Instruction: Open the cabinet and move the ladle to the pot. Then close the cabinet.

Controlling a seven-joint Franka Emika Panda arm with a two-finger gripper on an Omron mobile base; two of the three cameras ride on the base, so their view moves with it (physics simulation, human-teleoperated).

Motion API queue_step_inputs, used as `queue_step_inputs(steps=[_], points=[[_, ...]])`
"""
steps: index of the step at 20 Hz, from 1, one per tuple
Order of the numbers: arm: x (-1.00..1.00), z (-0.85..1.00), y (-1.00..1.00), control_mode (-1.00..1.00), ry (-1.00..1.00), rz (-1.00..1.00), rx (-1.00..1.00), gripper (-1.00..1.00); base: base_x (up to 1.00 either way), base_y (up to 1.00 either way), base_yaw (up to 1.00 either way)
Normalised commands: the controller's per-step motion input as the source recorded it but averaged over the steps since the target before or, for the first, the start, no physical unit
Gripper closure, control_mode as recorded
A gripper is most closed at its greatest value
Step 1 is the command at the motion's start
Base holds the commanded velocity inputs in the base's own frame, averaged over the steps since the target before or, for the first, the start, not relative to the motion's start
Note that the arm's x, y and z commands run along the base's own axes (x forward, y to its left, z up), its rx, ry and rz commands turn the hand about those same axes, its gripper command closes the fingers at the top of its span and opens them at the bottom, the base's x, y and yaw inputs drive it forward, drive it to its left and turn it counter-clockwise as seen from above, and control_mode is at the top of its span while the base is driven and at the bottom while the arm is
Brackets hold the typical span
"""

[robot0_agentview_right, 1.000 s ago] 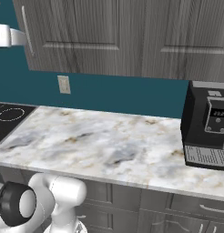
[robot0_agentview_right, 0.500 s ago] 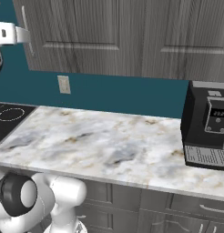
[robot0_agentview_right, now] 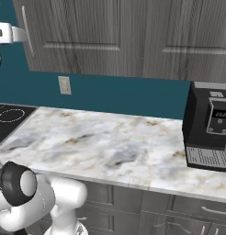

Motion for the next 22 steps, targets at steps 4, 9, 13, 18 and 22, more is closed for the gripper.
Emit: queue_step_inputs(steps=[4, 9, 13, 18, 22], points=[[0.07, 0.00, 0.01, -1.00, -0.02, 0.00, 0.00, -1.00, 0.00, 0.00, 0.00], [0.02, 0.00, 0.00, -1.00, -0.04, 0.00, 0.00, -1.00, 0.00, 0.00, 0.00], [-0.04, 0.00, -0.06, -1.00, -0.11, 0.00, 0.00, -1.00, 0.00, 0.00, 0.00], [-0.06, 0.00, -0.27, -1.00, -0.05, 0.00, 0.01, -1.00, 0.00, 0.00, 0.00], [0.23, -0.01, -0.09, -1.00, 0.00, 0.00, 0.04, -1.00, 0.00, 0.00, 0.00]])
